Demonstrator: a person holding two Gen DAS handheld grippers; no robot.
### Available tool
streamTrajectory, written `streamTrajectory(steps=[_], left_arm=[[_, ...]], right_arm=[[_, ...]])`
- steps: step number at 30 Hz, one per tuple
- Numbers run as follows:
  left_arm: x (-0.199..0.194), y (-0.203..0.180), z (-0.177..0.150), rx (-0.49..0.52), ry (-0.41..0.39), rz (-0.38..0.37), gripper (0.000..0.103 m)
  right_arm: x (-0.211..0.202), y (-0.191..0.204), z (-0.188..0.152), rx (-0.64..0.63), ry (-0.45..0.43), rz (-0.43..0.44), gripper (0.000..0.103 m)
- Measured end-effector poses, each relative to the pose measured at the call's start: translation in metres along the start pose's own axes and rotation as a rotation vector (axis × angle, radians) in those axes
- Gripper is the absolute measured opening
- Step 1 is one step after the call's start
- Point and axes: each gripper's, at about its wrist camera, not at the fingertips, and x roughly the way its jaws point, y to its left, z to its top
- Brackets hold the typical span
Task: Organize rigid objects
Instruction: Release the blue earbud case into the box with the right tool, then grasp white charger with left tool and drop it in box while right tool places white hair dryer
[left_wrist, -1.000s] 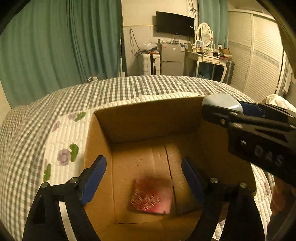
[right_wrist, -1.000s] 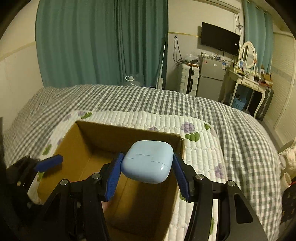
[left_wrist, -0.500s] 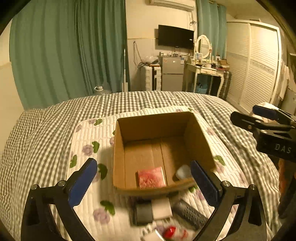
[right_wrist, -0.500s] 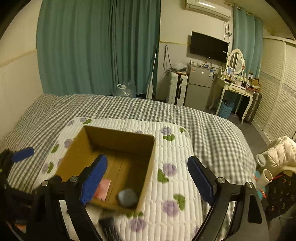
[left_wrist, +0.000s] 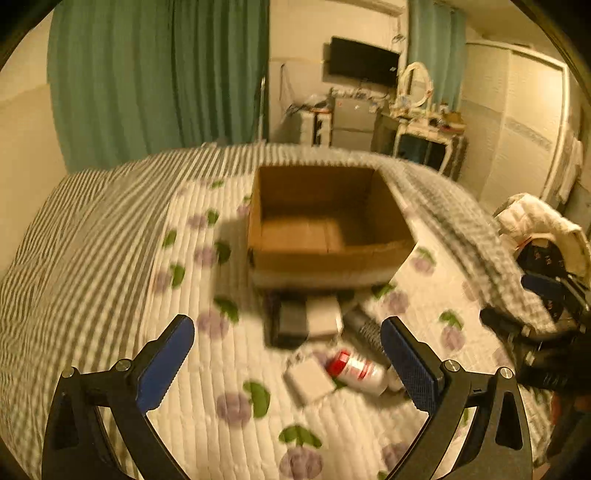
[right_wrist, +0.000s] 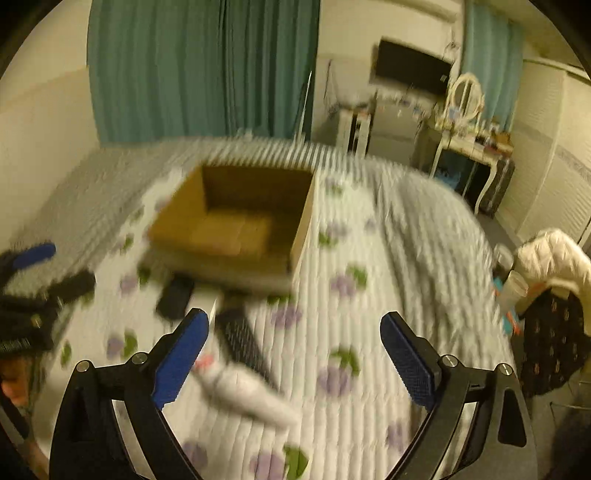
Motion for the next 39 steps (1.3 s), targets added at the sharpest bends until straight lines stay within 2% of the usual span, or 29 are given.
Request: streamTrajectory(steps=[3, 4, 6, 8, 10, 12, 14, 16, 18, 19, 22, 27, 31, 35, 38, 39], left_arm=[[0.014, -0.001, -0.022, -0.003, 0.024, 0.021, 0.103], [0.021, -0.002, -0.029, -0.004, 0.042, 0.019, 0.103], [0.035, -0.001, -0.042, -0.004, 0.082, 0.028, 0.103], [0.048, 0.000, -0.051, -0.007, 0.110, 0.036, 0.103], [0.057, 0.001, -0.057, -0.011, 0.123, 0.036, 0.103], [0.066, 0.001, -0.063, -0.015, 0.137, 0.041, 0.103], [0.075, 0.000, -0.068, -0.022, 0.155, 0.035, 0.103], [0.081, -0.002, -0.072, -0.022, 0.172, 0.030, 0.103], [0.087, -0.005, -0.077, -0.009, 0.186, 0.033, 0.103], [0.088, -0.006, -0.078, -0.003, 0.188, 0.035, 0.103], [0.093, -0.009, -0.081, 0.012, 0.185, 0.047, 0.103], [0.108, -0.012, -0.080, 0.004, 0.179, 0.091, 0.103], [0.127, -0.015, -0.079, -0.013, 0.187, 0.048, 0.101], [0.147, -0.030, -0.086, 0.103, 0.212, 0.078, 0.100], [0.148, -0.032, -0.083, 0.121, 0.199, 0.082, 0.088], [0.146, -0.032, -0.082, 0.124, 0.194, 0.069, 0.074]], right_arm=[[0.032, 0.015, -0.026, -0.083, 0.074, -0.010, 0.095], [0.050, 0.020, -0.037, -0.111, 0.130, 0.000, 0.095], [0.072, 0.030, -0.050, -0.183, 0.175, 0.000, 0.094], [0.088, 0.036, -0.059, -0.242, 0.192, -0.021, 0.094], [0.101, 0.040, -0.065, -0.270, 0.217, -0.004, 0.094], [0.107, 0.040, -0.066, -0.284, 0.210, -0.021, 0.094], [0.111, 0.037, -0.063, -0.260, 0.207, -0.004, 0.094], [0.113, 0.034, -0.059, -0.215, 0.219, 0.056, 0.086], [0.118, 0.036, -0.058, -0.184, 0.250, 0.123, 0.059], [0.120, 0.038, -0.057, -0.179, 0.259, 0.138, 0.053], [0.116, 0.041, -0.051, -0.166, 0.254, 0.114, 0.051], [0.095, 0.027, -0.023, -0.048, 0.168, 0.107, 0.050], [0.101, 0.018, -0.013, 0.029, 0.165, 0.094, 0.050], [0.111, 0.013, -0.014, 0.050, 0.189, 0.074, 0.050], [0.111, 0.008, -0.014, 0.061, 0.188, 0.068, 0.050], [0.111, 0.007, -0.013, 0.063, 0.186, 0.065, 0.050]])
